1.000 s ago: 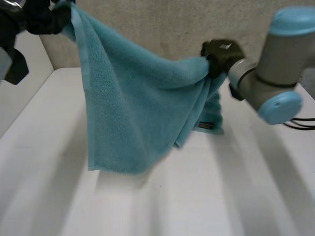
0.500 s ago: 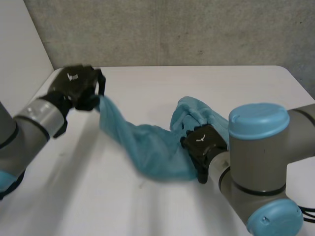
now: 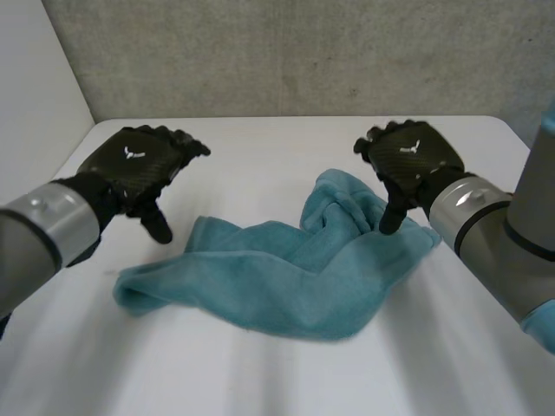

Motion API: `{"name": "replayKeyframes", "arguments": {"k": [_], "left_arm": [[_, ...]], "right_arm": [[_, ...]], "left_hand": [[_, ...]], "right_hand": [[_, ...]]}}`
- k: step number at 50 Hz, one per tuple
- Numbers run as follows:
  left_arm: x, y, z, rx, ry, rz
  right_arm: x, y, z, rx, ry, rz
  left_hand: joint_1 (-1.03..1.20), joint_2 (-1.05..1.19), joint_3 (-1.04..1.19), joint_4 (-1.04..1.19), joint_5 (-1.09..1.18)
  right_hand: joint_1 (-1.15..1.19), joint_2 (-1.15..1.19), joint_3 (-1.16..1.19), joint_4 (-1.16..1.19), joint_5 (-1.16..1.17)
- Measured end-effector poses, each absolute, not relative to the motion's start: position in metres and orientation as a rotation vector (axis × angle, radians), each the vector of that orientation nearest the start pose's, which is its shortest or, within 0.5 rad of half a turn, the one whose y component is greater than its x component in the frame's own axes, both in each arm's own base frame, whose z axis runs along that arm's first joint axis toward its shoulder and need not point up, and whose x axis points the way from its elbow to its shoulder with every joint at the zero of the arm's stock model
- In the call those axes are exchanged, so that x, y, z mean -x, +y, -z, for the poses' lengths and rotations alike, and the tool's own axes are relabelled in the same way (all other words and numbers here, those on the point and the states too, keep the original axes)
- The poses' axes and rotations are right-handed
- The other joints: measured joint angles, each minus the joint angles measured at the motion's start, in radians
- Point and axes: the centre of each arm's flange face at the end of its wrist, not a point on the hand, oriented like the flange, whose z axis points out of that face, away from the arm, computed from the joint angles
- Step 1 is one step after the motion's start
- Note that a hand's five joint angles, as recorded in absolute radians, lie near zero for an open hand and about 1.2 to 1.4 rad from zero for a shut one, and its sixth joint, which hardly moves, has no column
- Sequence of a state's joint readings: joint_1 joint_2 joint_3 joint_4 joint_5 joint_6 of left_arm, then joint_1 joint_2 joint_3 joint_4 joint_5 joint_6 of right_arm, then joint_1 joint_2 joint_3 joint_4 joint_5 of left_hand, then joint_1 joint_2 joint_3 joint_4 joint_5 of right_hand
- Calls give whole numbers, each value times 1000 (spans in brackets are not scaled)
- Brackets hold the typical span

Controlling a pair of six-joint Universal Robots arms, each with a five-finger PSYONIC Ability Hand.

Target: Fold the laundry

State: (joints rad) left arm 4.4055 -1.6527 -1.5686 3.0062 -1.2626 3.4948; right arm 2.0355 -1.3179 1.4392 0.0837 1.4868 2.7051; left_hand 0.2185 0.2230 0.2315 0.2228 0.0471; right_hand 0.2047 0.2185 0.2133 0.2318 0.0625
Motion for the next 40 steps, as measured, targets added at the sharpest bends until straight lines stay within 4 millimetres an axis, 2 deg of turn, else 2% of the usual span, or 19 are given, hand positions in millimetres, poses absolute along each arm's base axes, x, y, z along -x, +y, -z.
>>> {"name": "replayKeyframes", "arguments": {"k": [4, 6, 12, 17, 21, 22, 27, 40], "left_arm": [[249, -254, -265, -962, 2540, 2073], [251, -263, -250, -834, 2646, 1997], [249, -277, -214, -660, 2726, 1784], [243, -285, -189, -637, 2714, 1644], [236, -293, -175, -629, 2717, 1579], [234, -295, -172, -625, 2720, 1566], [225, -303, -158, -597, 2744, 1507], [229, -299, -149, -665, 2829, 1487]], "right_arm": [[-279, -251, -242, 1198, 2135, 1887], [-278, -255, -232, 1230, 2162, 1863], [-270, -263, -215, 1243, 2228, 1815], [-265, -267, -206, 1237, 2268, 1785], [-261, -269, -202, 1230, 2289, 1770], [-261, -269, -202, 1229, 2292, 1768], [-259, -270, -200, 1225, 2300, 1762], [-260, -270, -192, 1236, 2315, 1732]], "left_hand": [[48, 41, 31, 40, 43], [81, 72, 61, 74, 77], [137, 127, 118, 130, 133], [174, 167, 159, 169, 174], [198, 195, 185, 195, 199], [307, 289, 282, 294, 296], [335, 322, 314, 326, 326], [393, 381, 372, 384, 384]], "right_hand": [[0, 0, 0, 0, 0], [0, 0, 0, 0, 0], [0, 0, 0, 0, 0], [0, 0, 0, 0, 0], [0, 0, 0, 0, 0], [0, 0, 0, 0, 0], [0, 1, 0, 0, 0], [0, 2, 0, 0, 0]]}}
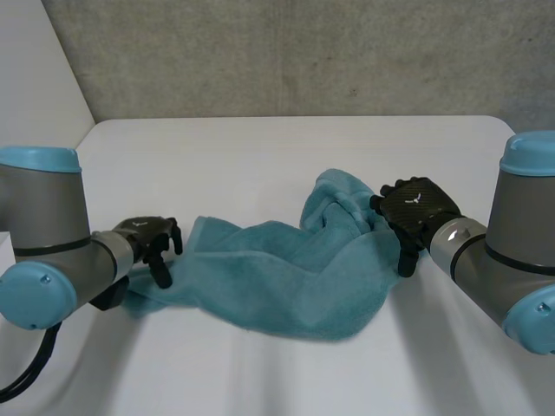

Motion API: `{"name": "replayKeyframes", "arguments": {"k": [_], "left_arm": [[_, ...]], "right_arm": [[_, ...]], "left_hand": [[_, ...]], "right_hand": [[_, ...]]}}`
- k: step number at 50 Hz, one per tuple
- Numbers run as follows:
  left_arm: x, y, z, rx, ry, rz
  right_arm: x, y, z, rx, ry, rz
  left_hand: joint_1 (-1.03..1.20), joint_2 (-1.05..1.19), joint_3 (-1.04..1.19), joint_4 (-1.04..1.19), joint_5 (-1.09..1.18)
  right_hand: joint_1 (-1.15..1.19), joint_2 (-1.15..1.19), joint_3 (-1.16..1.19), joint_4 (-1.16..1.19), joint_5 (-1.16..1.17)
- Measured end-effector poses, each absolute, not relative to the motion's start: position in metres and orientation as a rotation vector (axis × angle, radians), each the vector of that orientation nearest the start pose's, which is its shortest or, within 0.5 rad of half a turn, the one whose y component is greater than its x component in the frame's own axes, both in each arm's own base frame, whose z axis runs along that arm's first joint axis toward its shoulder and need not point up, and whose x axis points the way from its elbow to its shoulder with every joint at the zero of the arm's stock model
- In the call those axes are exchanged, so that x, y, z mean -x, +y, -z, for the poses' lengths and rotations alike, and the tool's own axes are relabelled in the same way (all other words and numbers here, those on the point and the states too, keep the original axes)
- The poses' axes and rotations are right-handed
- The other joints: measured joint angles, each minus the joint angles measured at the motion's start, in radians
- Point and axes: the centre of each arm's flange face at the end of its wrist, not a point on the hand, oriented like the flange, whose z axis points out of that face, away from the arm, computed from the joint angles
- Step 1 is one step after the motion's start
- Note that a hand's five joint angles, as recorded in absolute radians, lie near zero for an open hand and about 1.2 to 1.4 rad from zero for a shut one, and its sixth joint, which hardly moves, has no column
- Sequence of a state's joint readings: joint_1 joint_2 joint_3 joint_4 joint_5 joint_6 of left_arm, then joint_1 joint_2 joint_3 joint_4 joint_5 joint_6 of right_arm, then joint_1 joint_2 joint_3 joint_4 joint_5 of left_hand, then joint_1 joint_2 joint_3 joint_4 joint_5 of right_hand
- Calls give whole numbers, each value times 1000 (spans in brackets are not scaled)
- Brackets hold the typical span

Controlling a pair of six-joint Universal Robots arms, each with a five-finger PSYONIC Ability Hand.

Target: Fold the laundry

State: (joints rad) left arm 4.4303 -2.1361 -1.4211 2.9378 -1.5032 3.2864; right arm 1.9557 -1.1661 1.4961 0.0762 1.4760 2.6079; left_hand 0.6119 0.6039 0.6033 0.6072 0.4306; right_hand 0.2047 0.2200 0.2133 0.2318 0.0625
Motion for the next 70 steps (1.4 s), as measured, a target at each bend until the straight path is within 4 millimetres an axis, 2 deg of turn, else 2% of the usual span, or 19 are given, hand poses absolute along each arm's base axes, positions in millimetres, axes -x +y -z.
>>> {"name": "replayKeyframes", "arguments": {"k": [12, 21, 23, 29, 36, 38, 40, 44, 52, 53, 55, 56, 58, 59, 64, 66, 67, 69, 70], "left_arm": [[230, -295, -147, -682, 2846, 1473], [231, -291, -148, -688, 2842, 1477], [231, -290, -153, -689, 2833, 1493], [231, -286, -173, -687, 2787, 1584], [228, -272, -211, -681, 2677, 1778], [228, -272, -211, -681, 2677, 1778], [226, -262, -227, -680, 2615, 1868], [222, -249, -239, -702, 2538, 1940], [218, -236, -242, -774, 2437, 1968], [218, -235, -241, -780, 2432, 1967], [218, -235, -239, -790, 2418, 1971], [218, -237, -239, -792, 2405, 1980], [219, -241, -239, -793, 2386, 1998], [220, -244, -239, -793, 2374, 2009], [227, -268, -253, -800, 2245, 2109], [234, -292, -278, -799, 2087, 2219], [236, -297, -285, -796, 2048, 2245], [242, -315, -315, -766, 1881, 2354], [245, -327, -339, -726, 1754, 2436]], "right_arm": [[-260, -270, -191, 1237, 2318, 1728], [-260, -270, -191, 1237, 2318, 1731], [-260, -271, -192, 1236, 2316, 1734], [-259, -275, -195, 1228, 2309, 1749], [-252, -297, -202, 1198, 2300, 1736], [-252, -297, -202, 1198, 2300, 1736], [-247, -310, -202, 1189, 2302, 1655], [-242, -322, -199, 1174, 2306, 1525], [-242, -334, -181, 1163, 2330, 1333], [-244, -338, -171, 1163, 2342, 1279], [-245, -342, -163, 1163, 2349, 1246], [-246, -344, -159, 1165, 2351, 1233], [-248, -346, -157, 1167, 2348, 1235], [-250, -351, -157, 1171, 2338, 1256], [-256, -370, -177, 1172, 2278, 1431], [-262, -397, -221, 1108, 2161, 1738], [-263, -401, -232, 1086, 2132, 1801], [-265, -411, -274, 982, 1998, 2029], [-266, -413, -312, 883, 1864, 2197]], "left_hand": [[59, 64, 62, 59, 54], [475, 497, 485, 486, 476], [490, 566, 562, 567, 526], [490, 582, 581, 584, 526], [490, 584, 582, 584, 526], [490, 584, 582, 584, 526], [490, 585, 586, 584, 526], [490, 585, 586, 584, 526], [490, 587, 587, 585, 526], [490, 587, 587, 585, 526], [490, 588, 587, 585, 526], [490, 588, 587, 585, 526], [490, 589, 588, 585, 526], [490, 589, 588, 585, 526], [490, 589, 589, 588, 526], [490, 591, 591, 589, 526], [490, 591, 591, 589, 526], [490, 591, 591, 589, 526], [490, 591, 591, 589, 526]], "right_hand": [[0, 0, 0, 0, 0], [0, 0, 0, 0, 0], [0, 0, 0, 0, 0], [0, 0, 0, 0, 0], [0, 0, 0, 0, 0], [0, 0, 0, 0, 0], [0, 0, 0, 0, 0], [0, 0, 0, 0, 0], [11, 27, 28, 17, 19], [11, 27, 28, 17, 19], [171, 216, 212, 192, 174], [383, 455, 457, 436, 401], [506, 593, 597, 578, 530], [699, 827, 842, 827, 778], [761, 936, 956, 944, 875], [761, 938, 964, 956, 875], [761, 938, 964, 956, 875], [761, 944, 964, 956, 875], [761, 953, 964, 956, 875]]}}
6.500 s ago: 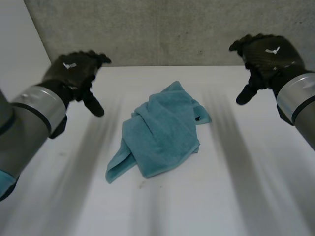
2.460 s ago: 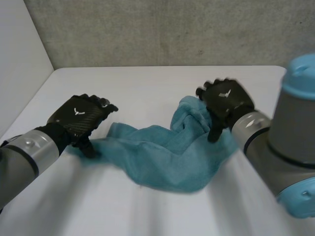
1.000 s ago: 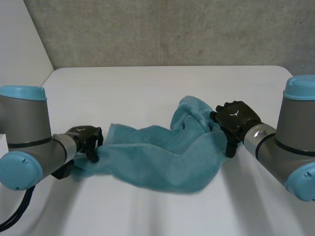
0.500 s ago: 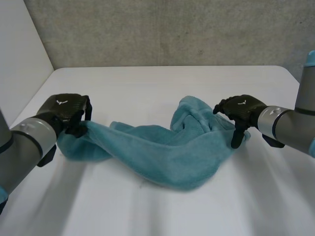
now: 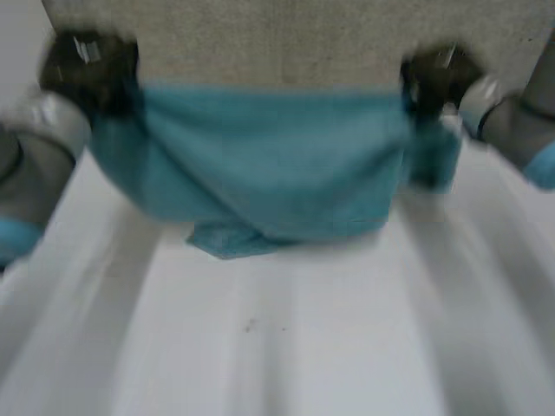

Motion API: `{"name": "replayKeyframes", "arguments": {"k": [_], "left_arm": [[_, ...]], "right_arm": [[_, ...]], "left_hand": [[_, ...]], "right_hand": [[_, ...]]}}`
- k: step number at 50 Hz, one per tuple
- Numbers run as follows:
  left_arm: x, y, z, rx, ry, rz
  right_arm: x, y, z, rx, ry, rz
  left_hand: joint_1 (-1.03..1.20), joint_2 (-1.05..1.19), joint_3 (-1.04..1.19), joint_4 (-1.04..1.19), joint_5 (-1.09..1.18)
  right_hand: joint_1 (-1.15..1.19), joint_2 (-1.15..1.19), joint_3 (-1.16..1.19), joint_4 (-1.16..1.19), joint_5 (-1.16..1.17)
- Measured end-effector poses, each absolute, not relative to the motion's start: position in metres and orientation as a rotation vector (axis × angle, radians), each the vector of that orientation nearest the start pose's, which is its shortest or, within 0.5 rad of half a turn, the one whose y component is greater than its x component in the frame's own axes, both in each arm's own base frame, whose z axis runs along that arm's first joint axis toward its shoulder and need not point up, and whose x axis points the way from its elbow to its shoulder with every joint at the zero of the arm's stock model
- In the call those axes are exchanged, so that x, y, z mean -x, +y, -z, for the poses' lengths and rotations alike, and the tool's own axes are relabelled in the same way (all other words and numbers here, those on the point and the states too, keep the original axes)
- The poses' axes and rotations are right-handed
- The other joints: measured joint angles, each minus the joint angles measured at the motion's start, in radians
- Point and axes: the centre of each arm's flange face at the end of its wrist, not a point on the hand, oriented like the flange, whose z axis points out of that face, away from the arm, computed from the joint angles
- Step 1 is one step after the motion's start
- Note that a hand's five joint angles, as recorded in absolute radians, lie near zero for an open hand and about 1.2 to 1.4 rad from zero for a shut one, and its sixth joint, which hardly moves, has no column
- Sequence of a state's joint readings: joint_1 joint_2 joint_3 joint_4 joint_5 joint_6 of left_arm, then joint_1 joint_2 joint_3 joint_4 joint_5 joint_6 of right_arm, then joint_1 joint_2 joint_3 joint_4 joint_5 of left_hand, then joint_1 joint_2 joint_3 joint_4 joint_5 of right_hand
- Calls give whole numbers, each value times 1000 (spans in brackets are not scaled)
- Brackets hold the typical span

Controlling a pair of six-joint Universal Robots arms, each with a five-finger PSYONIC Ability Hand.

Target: Fold the laundry

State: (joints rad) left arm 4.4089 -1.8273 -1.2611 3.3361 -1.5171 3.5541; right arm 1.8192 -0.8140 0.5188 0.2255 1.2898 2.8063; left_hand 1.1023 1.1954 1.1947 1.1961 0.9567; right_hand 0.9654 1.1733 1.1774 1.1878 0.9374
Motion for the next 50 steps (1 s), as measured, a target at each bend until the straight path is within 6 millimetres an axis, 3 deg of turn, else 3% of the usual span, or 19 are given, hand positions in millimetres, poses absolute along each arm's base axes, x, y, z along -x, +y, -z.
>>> {"name": "replayKeyframes", "arguments": {"k": [5, 6, 9, 12, 14, 18, 19, 22, 24, 26, 29, 30, 31, 33, 35, 36, 41, 44, 50], "left_arm": [[247, -346, -408, -530, 1349, 2664], [247, -347, -418, -490, 1285, 2695], [245, -348, -430, -415, 1179, 2744], [245, -348, -426, -393, 1168, 2750], [244, -344, -398, -412, 1247, 2713], [241, -332, -348, -491, 1433, 2611], [241, -332, -348, -491, 1433, 2611], [236, -309, -281, -617, 1682, 2446], [235, -306, -272, -633, 1713, 2424], [232, -293, -243, -694, 1821, 2341], [228, -274, -208, -766, 1956, 2229], [227, -271, -203, -776, 1977, 2209], [227, -271, -203, -776, 1977, 2209], [225, -264, -192, -796, 2020, 2169], [225, -263, -190, -800, 2030, 2159], [224, -261, -188, -804, 2039, 2150], [223, -261, -188, -801, 2038, 2150], [223, -263, -194, -789, 2019, 2165], [222, -263, -199, -779, 2002, 2180]], "right_arm": [[-263, -395, -393, 644, 1497, 2491], [-262, -390, -401, 614, 1442, 2521], [-259, -378, -407, 580, 1362, 2562], [-256, -368, -406, 564, 1316, 2584], [-252, -350, -400, 548, 1259, 2612], [-249, -334, -339, 663, 1458, 2522], [-249, -334, -339, 663, 1458, 2522], [-245, -312, -259, 862, 1755, 2309], [-245, -309, -250, 886, 1788, 2279], [-242, -298, -214, 979, 1923, 2143], [-238, -286, -171, 1083, 2094, 1937], [-238, -285, -168, 1091, 2110, 1917], [-238, -285, -168, 1091, 2110, 1917], [-236, -283, -155, 1120, 2178, 1824], [-235, -283, -154, 1122, 2199, 1794], [-234, -284, -158, 1109, 2214, 1781], [-230, -287, -172, 1069, 2213, 1803], [-221, -291, -196, 982, 2191, 1868], [-212, -296, -209, 925, 2201, 1884]], "left_hand": [[0, 0, 0, 0, 0], [0, 0, 0, 0, 0], [0, 0, 0, 0, 0], [0, 0, 0, 0, 0], [0, 1, 0, 0, 0], [0, 1, 0, 0, 0], [0, 1, 0, 0, 0], [0, 2, 0, 0, 0], [0, 2, 0, 0, 0], [-1, 2, 0, 0, 0], [-1, 2, 0, 0, 0], [-1, 2, 0, 0, 0], [-1, 2, 0, 0, 0], [-1, 2, 0, 0, 0], [-1, 2, 1, 0, 0], [-1, 2, 1, 0, 0], [-1, 2, 1, 0, 0], [-1, 2, 1, 0, 0], [-1, 2, 1, 0, 0]], "right_hand": [[0, 0, 0, 0, 27], [0, 0, 0, 0, 28], [0, 0, 0, 0, 29], [0, 2, 0, 2, 29], [0, 6, 4, 5, 29], [0, 6, 4, 5, 34], [0, 6, 4, 5, 34], [0, 17, 5, 5, 34], [0, 17, 5, 5, 34], [-4, 9, -3, -4, 29], [-159, -232, -225, -232, -149], [-353, -438, -441, -450, -359], [-353, -438, -441, -450, -359], [-534, -682, -683, -686, -611], [-534, -682, -683, -686, -611], [-617, -773, -785, -804, -733], [-617, -773, -785, -804, -735], [-617, -773, -785, -804, -735], [-617, -773, -785, -804, -735]]}}
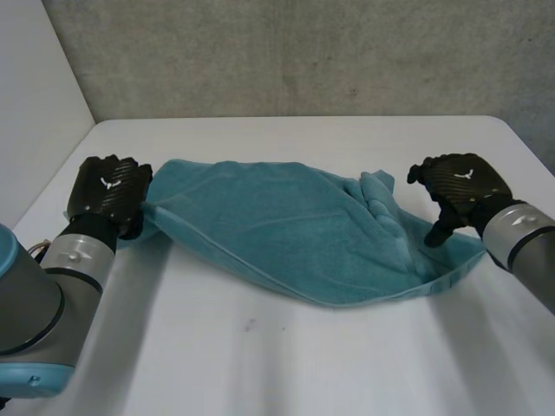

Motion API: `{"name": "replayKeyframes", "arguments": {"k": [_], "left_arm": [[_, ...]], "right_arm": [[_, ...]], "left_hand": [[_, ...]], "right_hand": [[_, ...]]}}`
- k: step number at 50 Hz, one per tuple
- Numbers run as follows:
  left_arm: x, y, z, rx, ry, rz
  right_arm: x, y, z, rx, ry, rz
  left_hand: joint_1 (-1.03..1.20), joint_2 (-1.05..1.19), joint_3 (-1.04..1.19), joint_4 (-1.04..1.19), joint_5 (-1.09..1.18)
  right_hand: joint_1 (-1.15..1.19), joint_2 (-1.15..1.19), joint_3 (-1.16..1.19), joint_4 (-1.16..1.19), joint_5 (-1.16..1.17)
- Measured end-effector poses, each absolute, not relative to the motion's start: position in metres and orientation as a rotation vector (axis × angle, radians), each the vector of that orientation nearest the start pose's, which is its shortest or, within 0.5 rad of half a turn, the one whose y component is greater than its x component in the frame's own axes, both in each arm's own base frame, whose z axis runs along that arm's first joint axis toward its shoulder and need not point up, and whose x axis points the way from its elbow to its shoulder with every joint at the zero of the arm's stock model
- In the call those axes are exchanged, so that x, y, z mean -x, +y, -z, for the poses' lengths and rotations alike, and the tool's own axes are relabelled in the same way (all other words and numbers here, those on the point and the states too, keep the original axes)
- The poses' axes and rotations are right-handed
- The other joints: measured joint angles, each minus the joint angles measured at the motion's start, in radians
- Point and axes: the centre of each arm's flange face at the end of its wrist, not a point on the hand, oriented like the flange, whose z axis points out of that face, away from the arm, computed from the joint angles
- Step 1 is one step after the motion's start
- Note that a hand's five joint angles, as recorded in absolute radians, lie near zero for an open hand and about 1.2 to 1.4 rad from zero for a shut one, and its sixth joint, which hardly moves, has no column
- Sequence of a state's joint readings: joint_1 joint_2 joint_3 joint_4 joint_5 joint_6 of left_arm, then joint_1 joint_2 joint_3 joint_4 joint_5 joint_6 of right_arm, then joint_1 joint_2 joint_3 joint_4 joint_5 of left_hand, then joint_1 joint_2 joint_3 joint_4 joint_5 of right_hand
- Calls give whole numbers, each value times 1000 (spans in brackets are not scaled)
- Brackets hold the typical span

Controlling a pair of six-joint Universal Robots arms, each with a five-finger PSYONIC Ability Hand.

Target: Fold the laundry

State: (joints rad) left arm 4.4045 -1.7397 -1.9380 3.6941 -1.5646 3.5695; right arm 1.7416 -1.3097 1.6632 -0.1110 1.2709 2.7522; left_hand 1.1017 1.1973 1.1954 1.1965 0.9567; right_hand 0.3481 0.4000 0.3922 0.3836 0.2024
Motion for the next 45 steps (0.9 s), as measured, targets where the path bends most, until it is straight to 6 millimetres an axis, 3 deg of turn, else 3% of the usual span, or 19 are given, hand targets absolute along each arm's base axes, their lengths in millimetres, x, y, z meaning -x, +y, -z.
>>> {"name": "replayKeyframes", "arguments": {"k": [11, 22, 28, 34, 36, 38, 43, 45], "left_arm": [[218, -265, -201, -762, 2004, 2172], [216, -267, -198, -759, 2013, 2162], [216, -268, -196, -762, 2017, 2158], [215, -270, -194, -759, 2022, 2149], [214, -271, -194, -757, 2023, 2145], [213, -272, -193, -755, 2026, 2141], [213, -274, -190, -755, 2032, 2132], [212, -277, -185, -757, 2047, 2112]], "right_arm": [[-181, -309, -205, 1138, 2317, 1779], [-156, -327, -153, 1425, 2344, 1629], [-151, -334, -135, 1438, 2344, 1583], [-149, -343, -125, 1426, 2336, 1590], [-149, -346, -124, 1423, 2331, 1603], [-148, -349, -123, 1420, 2325, 1625], [-146, -354, -124, 1410, 2318, 1671], [-142, -361, -127, 1373, 2322, 1723]], "left_hand": [[0, 0, 0, 0, 0], [0, 0, 0, 0, 0], [0, 0, 0, 0, 0], [0, 0, 0, 0, 0], [0, 0, 0, 0, 0], [0, 0, 0, 0, 0], [0, 0, 0, 0, 0], [-127, -181, -178, -180, -131]], "right_hand": [[3, 3, 4, 16, 34], [46, 63, 74, 85, 79], [124, 156, 163, 168, 152], [368, 436, 442, 451, 430], [432, 517, 528, 526, 499], [611, 726, 730, 743, 719], [627, 774, 783, 797, 765], [627, 775, 786, 804, 768]]}}
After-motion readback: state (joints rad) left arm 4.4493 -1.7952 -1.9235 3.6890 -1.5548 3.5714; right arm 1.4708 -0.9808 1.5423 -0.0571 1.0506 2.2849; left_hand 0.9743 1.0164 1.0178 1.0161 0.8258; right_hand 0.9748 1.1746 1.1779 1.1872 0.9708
